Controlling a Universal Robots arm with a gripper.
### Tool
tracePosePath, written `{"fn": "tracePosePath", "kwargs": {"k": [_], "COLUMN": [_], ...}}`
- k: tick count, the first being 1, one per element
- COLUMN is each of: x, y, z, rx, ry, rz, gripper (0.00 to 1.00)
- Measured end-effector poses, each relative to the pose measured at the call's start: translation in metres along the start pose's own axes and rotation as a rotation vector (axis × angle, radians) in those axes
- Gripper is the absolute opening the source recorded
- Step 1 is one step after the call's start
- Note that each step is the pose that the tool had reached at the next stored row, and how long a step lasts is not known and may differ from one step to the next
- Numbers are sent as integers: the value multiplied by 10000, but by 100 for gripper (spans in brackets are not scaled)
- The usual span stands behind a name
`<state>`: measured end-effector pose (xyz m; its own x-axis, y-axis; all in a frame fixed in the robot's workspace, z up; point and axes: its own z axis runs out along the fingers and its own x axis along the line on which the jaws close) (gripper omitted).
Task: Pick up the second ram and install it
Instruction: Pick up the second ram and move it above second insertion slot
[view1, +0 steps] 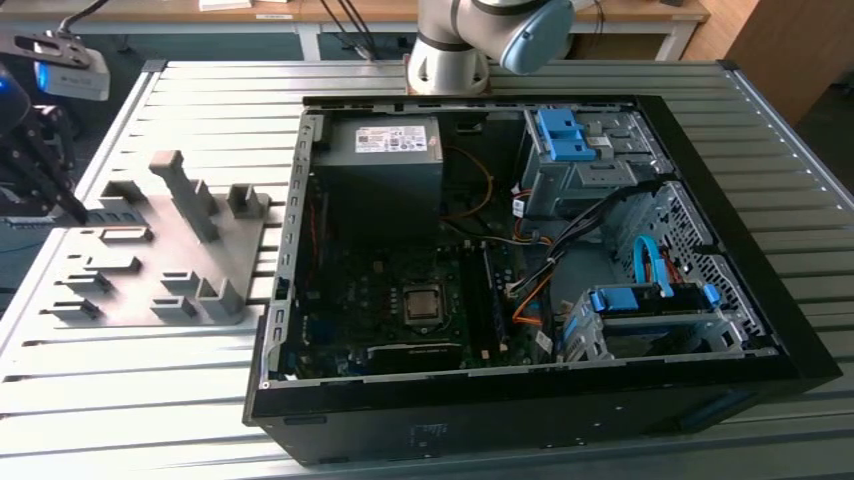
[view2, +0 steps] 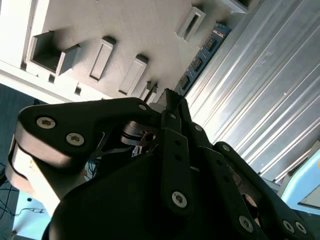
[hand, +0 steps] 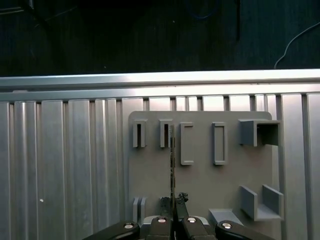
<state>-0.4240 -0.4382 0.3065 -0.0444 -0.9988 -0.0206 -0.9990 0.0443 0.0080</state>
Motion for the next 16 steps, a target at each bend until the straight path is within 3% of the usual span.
{"fn": "tracePosePath", "kwargs": {"k": [16], "x": [-5], "y": [2], "z": [-259], "rx": [0], "ry": [1], "rz": [0], "gripper": [14]}}
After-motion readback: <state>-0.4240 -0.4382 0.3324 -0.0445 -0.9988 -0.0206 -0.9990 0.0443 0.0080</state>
